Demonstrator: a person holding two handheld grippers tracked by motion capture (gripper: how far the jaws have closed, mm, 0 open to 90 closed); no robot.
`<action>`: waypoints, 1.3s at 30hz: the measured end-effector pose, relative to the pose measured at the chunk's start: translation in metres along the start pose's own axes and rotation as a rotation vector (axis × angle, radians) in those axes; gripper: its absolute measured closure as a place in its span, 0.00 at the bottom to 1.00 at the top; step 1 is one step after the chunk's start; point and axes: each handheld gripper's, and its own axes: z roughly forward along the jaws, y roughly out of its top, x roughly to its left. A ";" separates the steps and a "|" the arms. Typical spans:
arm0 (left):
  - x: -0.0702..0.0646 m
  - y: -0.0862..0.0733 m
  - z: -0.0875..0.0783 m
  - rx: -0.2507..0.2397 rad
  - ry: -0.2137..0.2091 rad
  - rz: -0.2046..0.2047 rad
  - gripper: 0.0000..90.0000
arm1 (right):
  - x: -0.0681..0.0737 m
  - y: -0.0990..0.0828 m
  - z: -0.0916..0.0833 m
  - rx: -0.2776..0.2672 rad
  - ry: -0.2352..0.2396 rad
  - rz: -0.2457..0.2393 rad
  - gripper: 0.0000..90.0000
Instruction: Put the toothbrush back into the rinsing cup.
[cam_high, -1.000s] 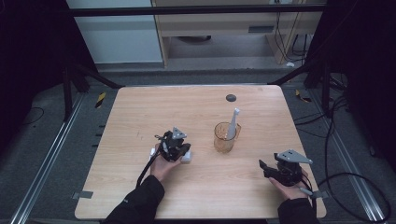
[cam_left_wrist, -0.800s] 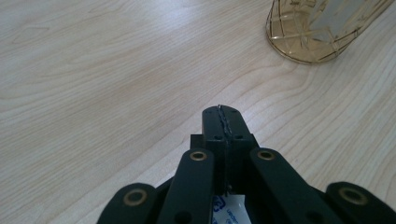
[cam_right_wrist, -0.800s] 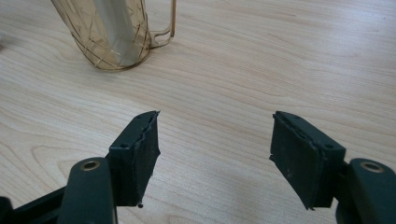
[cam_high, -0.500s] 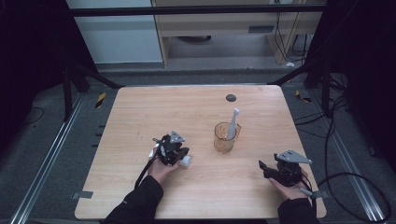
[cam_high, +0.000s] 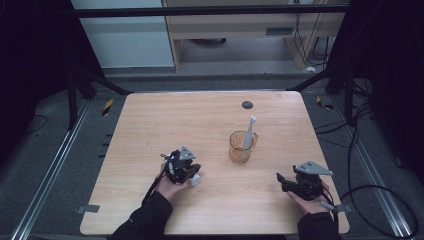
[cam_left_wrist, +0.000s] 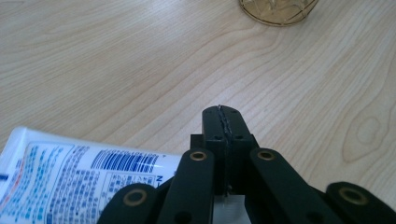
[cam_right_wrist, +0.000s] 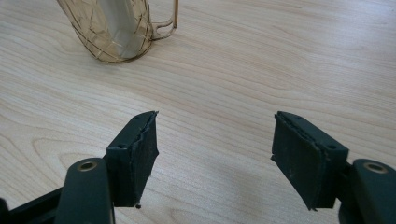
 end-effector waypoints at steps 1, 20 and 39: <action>-0.001 -0.001 -0.001 0.003 -0.001 -0.007 0.99 | 0.000 0.000 0.000 0.002 0.001 0.003 0.35; -0.006 -0.022 -0.024 0.015 -0.025 0.005 0.99 | 0.001 -0.001 0.001 0.014 0.000 0.006 0.34; 0.000 -0.040 -0.044 0.017 -0.009 -0.003 0.99 | 0.001 -0.001 0.002 0.028 0.004 0.015 0.34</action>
